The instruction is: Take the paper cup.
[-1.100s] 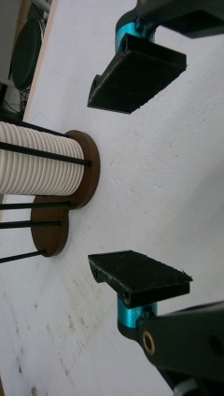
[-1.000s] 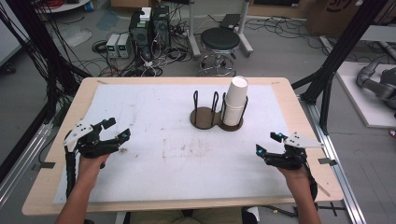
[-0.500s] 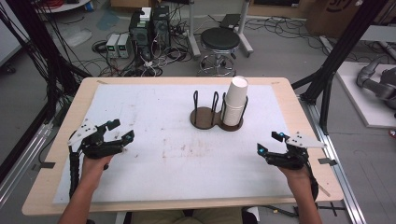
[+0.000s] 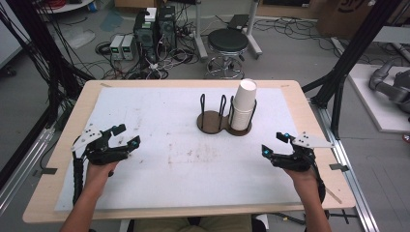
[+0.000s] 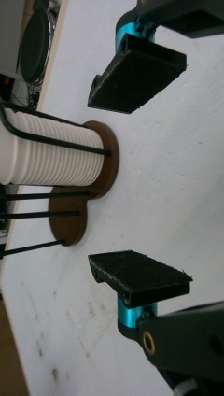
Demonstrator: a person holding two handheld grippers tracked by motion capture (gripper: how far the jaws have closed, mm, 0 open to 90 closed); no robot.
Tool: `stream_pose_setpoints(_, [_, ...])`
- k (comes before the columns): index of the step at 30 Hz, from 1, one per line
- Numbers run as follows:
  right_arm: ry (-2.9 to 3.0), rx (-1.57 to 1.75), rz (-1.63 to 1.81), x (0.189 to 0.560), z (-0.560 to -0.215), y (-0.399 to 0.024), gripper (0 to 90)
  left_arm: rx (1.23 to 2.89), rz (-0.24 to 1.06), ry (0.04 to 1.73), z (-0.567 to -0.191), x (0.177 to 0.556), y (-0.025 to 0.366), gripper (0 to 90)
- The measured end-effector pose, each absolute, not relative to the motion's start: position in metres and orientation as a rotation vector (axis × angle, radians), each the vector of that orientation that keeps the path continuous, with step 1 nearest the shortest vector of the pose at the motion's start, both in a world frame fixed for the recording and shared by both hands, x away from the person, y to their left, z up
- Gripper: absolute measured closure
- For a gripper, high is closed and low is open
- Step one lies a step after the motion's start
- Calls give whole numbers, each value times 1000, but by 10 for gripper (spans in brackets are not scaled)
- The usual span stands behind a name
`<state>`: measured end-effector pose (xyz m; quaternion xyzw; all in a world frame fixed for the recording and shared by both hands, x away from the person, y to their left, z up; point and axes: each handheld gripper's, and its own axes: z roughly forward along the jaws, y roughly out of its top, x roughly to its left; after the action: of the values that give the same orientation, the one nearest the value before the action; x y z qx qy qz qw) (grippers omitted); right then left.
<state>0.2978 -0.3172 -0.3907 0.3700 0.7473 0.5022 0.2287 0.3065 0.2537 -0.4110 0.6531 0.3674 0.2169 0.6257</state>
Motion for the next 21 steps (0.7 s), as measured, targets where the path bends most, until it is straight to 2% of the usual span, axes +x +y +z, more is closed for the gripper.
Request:
stream_pose_setpoints(7, [2053, 1008, 1404, 306, -375, -312, 209, 1491, 495, 836, -411, 307, 252, 177])
stream_pose_setpoints(21, [2109, 932, 1371, 344, -332, -285, 205, 1495, 482, 817, -411, 307, 250, 176])
